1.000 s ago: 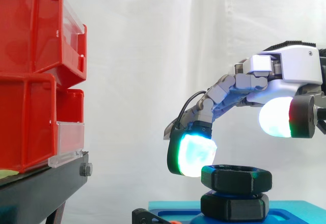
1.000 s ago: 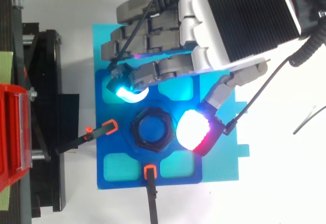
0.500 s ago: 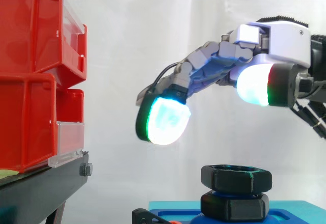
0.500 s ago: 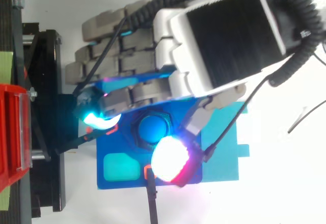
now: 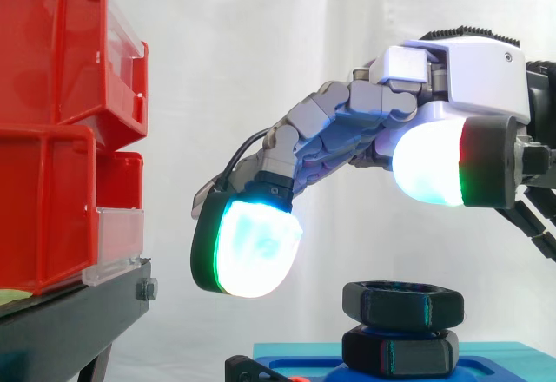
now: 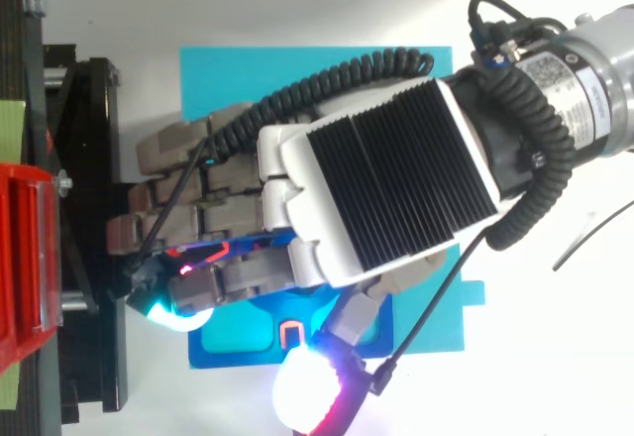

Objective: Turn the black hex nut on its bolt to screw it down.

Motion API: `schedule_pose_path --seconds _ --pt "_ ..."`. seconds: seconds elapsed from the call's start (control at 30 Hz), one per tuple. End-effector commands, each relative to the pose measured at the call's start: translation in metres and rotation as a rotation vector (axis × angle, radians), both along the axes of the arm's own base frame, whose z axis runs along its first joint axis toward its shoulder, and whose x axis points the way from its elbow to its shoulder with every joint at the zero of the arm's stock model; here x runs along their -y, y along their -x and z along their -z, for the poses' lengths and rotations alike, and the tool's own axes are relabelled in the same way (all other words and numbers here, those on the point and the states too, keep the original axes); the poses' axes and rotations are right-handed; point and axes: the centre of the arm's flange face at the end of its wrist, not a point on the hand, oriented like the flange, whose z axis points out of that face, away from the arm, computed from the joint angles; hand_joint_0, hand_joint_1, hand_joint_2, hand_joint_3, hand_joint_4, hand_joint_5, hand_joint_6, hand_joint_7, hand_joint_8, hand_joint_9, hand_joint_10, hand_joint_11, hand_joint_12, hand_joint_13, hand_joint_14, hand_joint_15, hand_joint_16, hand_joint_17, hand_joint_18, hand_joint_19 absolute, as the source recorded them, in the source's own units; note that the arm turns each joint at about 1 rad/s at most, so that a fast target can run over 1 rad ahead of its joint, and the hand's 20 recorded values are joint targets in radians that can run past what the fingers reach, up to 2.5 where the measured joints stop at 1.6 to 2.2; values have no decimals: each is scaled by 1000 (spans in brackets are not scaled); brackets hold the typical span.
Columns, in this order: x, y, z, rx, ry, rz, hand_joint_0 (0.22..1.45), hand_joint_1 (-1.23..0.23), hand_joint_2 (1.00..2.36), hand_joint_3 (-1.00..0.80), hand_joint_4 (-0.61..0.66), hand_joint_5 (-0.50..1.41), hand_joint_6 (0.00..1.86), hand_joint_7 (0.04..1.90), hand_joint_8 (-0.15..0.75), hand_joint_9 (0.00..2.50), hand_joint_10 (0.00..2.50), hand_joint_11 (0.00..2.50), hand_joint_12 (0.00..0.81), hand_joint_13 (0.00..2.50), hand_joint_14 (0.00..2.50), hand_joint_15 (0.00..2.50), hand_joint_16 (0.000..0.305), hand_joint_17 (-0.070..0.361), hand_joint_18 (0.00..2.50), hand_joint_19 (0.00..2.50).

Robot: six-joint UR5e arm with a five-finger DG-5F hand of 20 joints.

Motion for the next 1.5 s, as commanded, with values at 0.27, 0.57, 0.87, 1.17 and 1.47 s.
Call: schedule_pose_path --seconds 0.27,0.57,0.87,1.17,1.47 --pt "-10 1 3 -28 0 -8 505 -255 1000 -500 309 -216 846 583 299 449 7 297 358 586 7 219 49 109 460 296" --pt "-6 6 6 -60 4 -28 506 -265 1000 -500 313 -217 848 584 297 450 7 295 359 588 7 223 49 109 462 299" --pt "-2 8 6 -63 5 -39 510 -280 1000 -500 309 -218 851 574 297 451 7 309 355 598 7 229 48 108 468 306" --pt "8 9 6 -64 3 -34 512 -289 1000 -500 326 -219 854 571 298 458 7 309 359 635 8 249 48 108 506 315" --pt "13 10 6 -58 5 -34 512 -291 1000 -500 321 -219 855 568 301 465 7 327 359 642 8 257 48 108 516 322"
